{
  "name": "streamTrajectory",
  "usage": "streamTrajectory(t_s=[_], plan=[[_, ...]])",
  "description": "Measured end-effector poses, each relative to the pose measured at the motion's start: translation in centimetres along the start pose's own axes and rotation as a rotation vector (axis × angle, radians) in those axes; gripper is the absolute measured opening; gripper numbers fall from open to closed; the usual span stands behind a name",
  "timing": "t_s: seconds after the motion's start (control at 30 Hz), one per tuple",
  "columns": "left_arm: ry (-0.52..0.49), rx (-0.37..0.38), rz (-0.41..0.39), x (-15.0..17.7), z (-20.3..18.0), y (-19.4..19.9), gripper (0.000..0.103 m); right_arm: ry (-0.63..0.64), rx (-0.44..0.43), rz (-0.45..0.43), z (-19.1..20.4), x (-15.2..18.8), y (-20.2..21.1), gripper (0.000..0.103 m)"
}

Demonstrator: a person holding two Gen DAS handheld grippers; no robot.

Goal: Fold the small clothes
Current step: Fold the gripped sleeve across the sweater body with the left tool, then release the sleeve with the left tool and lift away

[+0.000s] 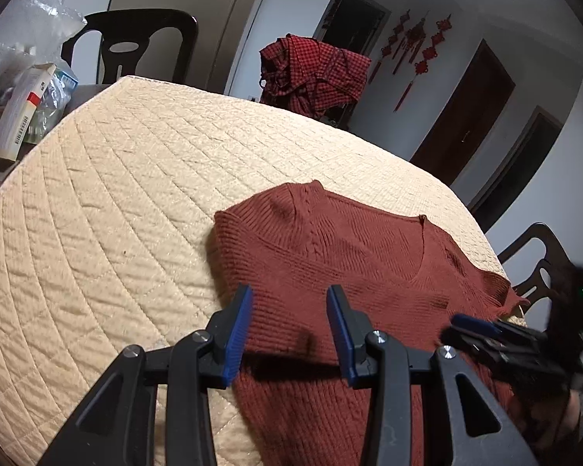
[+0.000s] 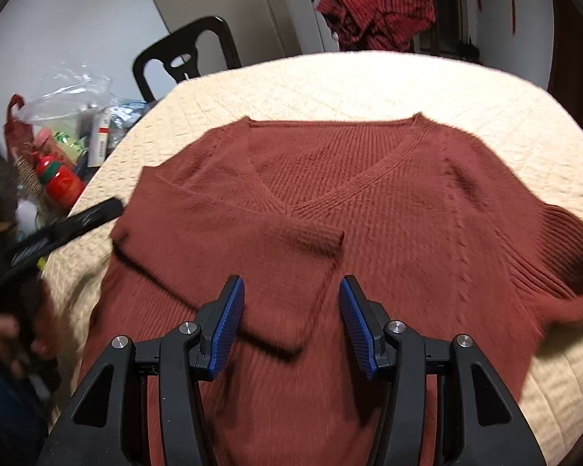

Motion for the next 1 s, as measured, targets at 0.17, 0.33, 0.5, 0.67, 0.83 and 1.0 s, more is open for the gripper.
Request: streamTrajectory(t_s=[0.17,0.33,0.5,0.67,0.83,1.0], plan=[[-0.027,0.016,0.008,0.2,-0.4,-0.4,0.042,0.007,0.000,0.000,0.6,-1.2,-1.2,0.008],[-0.063,0.015,0.005,-0.3,-1.3,-0.5,0.042,-0.015,-0.051,-0.067,0.5,-3.8,0.0,0.008],[-0.092,-0.005,0.045,0.0,-1.6,-1.5,0.042,-0.062,-0.026,-0.062,-1.7,-5.3,-0.4,0.010],[-0.096,-0.022,0.071,1.0,-1.6,-1.5,0.042,-0.089,-0.008,-0.069,-3.4,-3.5,0.9,0.024],[-0.117,-0.022,0.049,0.8,-2.4,-0.5,0.042,-0.134,-0.032,-0.114,-4.8,-1.0,4.1,0.024],[-0.137,-0.055,0.093,1.8,-2.0,-2.0,0.042,-0.220,-0.018,-0.150,-8.1,1.4,6.7,0.024]])
Point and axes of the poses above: each gripper's, at about its wrist camera, not at the fingertips, and y roughly against the way its jaws point, z to its left, x to its underside, the point moved 5 cm from there along -y, roughly the way its jaws point, and after that the axes turned 9 degrees about -y, right-handed, at the moved point
